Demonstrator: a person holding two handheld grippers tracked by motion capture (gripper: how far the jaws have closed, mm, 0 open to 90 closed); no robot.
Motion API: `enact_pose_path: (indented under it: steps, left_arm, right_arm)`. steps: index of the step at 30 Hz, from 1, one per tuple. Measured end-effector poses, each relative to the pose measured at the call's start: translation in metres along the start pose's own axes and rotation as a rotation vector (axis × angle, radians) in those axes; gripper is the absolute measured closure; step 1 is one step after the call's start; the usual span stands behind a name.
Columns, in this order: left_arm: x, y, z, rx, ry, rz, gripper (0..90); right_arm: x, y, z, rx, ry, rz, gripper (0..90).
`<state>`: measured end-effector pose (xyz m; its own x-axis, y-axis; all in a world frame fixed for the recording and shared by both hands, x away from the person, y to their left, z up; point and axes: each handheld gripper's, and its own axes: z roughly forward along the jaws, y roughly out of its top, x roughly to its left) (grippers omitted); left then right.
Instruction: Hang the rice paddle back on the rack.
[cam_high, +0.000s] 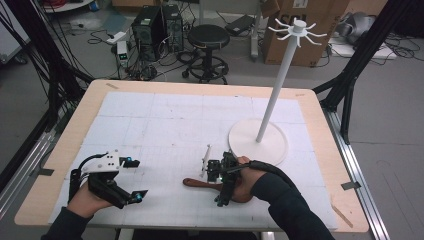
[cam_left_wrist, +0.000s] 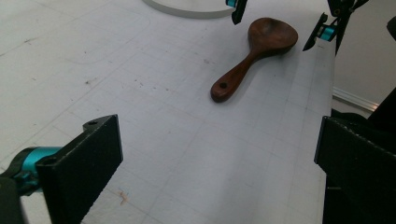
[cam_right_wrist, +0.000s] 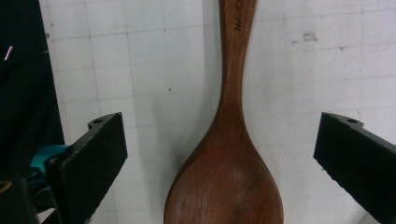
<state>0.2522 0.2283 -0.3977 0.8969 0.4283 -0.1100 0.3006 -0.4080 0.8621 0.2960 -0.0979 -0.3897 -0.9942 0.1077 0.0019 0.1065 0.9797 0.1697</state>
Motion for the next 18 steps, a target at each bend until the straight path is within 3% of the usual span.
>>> enact_pose_path:
  steps: [18]
  left_arm:
    - [0.0, 0.0, 0.001, 0.012, 0.003, -0.002, 1.7]
  right_arm:
    - [-0.002, 0.019, 0.019, 0.083, 0.006, 0.006, 7.2]
